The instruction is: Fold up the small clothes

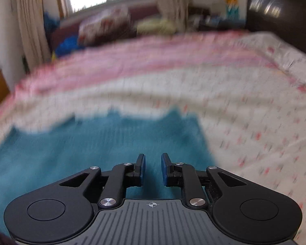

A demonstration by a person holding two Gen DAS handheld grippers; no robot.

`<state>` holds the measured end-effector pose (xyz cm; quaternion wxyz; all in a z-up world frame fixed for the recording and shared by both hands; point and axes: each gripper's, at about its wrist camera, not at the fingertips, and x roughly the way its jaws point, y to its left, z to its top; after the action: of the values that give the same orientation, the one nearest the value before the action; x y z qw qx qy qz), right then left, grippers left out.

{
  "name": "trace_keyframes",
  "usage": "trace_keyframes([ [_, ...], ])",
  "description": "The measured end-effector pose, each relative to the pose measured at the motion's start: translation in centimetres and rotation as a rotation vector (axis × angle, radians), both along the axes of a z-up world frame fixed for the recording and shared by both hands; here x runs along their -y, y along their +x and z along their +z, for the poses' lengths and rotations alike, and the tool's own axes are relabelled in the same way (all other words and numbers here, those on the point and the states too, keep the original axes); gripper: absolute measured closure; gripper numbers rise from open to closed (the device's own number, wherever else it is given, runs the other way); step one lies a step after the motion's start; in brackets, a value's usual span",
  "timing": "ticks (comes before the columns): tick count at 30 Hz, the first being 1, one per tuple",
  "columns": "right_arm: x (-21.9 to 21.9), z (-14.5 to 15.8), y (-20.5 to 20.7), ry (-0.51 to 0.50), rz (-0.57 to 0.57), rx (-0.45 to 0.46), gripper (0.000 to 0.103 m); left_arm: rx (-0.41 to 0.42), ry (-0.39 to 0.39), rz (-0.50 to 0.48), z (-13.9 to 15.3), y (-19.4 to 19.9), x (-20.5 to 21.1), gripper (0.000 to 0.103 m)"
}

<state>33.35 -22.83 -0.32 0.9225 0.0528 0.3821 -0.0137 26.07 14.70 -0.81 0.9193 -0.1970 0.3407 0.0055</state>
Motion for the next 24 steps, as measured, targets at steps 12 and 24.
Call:
trace_keyframes([
  [12,-5.8,3.8,-0.1,0.053,0.139,0.019,0.082,-0.013,-0.066,-0.009,-0.4,-0.4,-1.2,0.038],
  [24,-18.4,4.3,2.8,0.078,0.407,-0.074,0.069,-0.032,-0.114,-0.039,-0.8,-1.6,-1.6,0.038],
])
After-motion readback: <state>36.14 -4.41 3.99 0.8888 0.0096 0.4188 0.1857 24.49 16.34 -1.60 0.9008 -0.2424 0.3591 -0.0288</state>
